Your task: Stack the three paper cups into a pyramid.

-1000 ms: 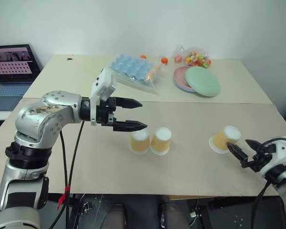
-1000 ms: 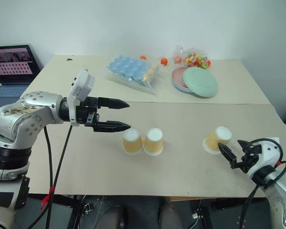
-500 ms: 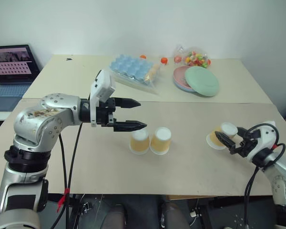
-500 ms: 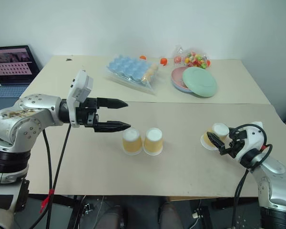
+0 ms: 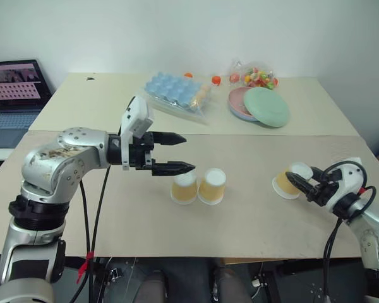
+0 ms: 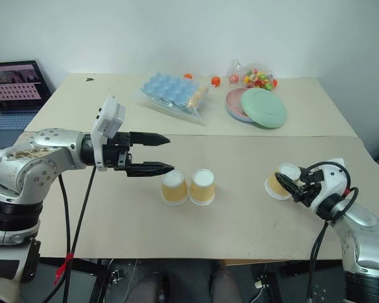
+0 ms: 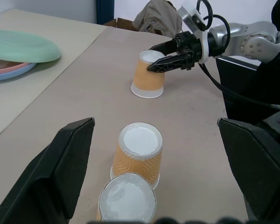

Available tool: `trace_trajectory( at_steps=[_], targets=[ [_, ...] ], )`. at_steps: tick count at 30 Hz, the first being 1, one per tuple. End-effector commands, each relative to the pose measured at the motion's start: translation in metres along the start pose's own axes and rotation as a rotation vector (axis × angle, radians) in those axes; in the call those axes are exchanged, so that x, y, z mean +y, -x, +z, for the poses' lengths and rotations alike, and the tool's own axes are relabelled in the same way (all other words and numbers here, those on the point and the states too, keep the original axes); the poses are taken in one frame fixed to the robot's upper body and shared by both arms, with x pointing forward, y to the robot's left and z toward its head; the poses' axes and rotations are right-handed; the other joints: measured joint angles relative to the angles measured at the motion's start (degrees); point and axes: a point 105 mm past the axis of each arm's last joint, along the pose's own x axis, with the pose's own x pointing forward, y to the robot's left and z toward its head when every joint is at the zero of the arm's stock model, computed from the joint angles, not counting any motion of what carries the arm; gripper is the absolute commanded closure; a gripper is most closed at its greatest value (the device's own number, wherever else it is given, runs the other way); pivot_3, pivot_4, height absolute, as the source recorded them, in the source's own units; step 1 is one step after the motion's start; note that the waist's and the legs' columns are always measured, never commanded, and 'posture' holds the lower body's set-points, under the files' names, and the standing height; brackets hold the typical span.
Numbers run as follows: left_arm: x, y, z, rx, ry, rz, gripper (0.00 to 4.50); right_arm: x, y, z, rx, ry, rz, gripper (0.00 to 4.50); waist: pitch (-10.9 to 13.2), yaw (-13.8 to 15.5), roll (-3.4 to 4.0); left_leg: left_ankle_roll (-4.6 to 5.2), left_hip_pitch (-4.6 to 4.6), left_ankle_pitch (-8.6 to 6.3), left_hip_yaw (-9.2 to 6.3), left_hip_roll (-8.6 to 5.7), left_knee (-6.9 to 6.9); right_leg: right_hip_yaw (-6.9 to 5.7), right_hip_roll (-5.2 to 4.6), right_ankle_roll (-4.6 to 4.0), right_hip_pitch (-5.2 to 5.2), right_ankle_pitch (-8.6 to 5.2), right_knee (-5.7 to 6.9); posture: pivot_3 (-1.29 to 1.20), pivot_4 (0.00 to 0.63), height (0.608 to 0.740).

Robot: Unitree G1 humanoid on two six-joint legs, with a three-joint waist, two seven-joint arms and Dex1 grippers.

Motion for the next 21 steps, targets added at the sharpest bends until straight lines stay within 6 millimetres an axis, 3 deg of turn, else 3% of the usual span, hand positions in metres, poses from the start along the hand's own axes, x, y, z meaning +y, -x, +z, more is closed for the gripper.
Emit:
trace_trajectory(
  at_steps=[1, 2, 6, 9, 11, 14, 21],
  targets=[
    [-0.003, 0.006, 0.004, -0.001, -0.036, 0.003, 0.00, 0.014, 0.004, 0.046, -0.027, 0.124, 0.062, 1.91, 0.02, -0.07, 0.06, 0.00, 0.00, 0.00, 0.00, 0.00, 0.00, 0.00, 0.00, 0.00, 0.00, 0.00, 0.01, 0.00, 0.150, 0.736],
    [-0.003, 0.006, 0.003, 0.001, -0.036, 0.005, 0.00, 0.015, 0.004, 0.049, -0.022, 0.132, 0.069, 1.91, 0.02, -0.10, 0.06, 0.00, 0.01, 0.00, 0.00, 0.00, 0.00, 0.00, 0.00, 0.01, 0.00, -0.01, 0.01, 0.00, 0.150, 0.736],
    [0.003, 0.019, -0.011, 0.018, 0.016, 0.045, 0.00, 0.040, -0.007, 0.102, -0.048, 0.216, 0.165, 1.91, 0.16, -0.66, 0.28, 0.00, 0.05, 0.00, 0.06, 0.04, 0.01, 0.16, 0.09, 0.07, -0.04, -0.03, 0.01, 0.00, 0.150, 0.736],
    [0.005, 0.026, -0.027, 0.067, 0.005, 0.063, 0.00, 0.056, -0.014, 0.120, -0.062, 0.221, 0.219, 1.91, 0.16, -0.34, 0.24, 0.00, 0.05, 0.00, -0.08, 0.11, 0.00, 0.08, 0.24, 0.04, -0.03, -0.04, 0.00, 0.00, 0.150, 0.736],
    [0.009, 0.033, -0.038, 0.077, 0.025, 0.095, 0.00, 0.077, -0.022, 0.134, -0.074, 0.242, 0.294, 1.91, 0.16, -0.32, 0.24, 0.00, 0.05, 0.00, -0.09, 0.16, -0.03, 0.06, 0.28, -0.01, -0.04, -0.06, -0.02, 0.00, 0.150, 0.736],
    [0.012, 0.039, -0.055, 0.097, 0.036, 0.129, 0.00, 0.100, -0.030, 0.148, -0.081, 0.251, 0.370, 1.91, 0.17, -0.14, 0.24, 0.00, -0.06, 0.00, -0.07, 0.15, -0.04, 0.08, 0.25, -0.41, -0.17, 0.18, -0.02, 0.00, 0.150, 0.736],
    [0.004, 0.033, -0.065, 0.104, 0.014, 0.115, 0.00, 0.141, -0.038, 0.160, -0.078, 0.207, 0.488, 1.91, 0.17, 0.35, 0.23, 0.00, -0.31, 0.00, -0.14, 0.12, -0.02, 0.01, 0.19, -0.42, -0.27, 0.19, -0.13, 0.00, 0.150, 0.736]
  ],
)
